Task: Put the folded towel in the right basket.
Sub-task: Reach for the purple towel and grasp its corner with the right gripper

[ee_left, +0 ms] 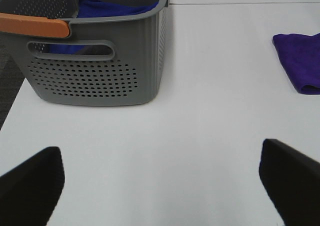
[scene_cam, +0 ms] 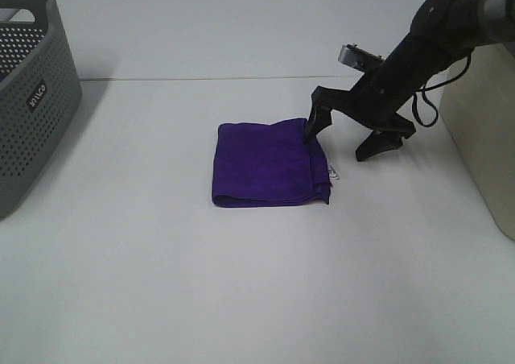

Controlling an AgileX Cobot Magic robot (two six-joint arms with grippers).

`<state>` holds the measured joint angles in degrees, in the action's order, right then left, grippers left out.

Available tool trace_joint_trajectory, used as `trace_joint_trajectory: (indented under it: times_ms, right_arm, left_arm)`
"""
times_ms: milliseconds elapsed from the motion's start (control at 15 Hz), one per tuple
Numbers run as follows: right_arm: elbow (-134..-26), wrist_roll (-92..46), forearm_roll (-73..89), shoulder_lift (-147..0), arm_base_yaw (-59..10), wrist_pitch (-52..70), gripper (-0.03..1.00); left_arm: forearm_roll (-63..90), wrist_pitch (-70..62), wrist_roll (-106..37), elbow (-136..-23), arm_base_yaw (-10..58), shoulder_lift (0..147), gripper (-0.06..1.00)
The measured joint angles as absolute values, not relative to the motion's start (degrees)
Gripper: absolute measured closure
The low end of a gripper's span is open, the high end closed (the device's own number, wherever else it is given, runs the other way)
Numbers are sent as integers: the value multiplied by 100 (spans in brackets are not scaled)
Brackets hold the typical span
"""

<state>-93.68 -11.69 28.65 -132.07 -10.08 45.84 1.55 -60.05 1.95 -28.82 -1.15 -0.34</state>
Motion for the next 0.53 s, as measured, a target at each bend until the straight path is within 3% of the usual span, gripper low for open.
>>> trace_joint_trajectory:
  times_ms: [533]
  right_arm:
    - [-9437,-1112,3231,-13333,-1129,4738,1]
  left_arm:
    - [155,-6005,195,-2882,-115,-34,-5]
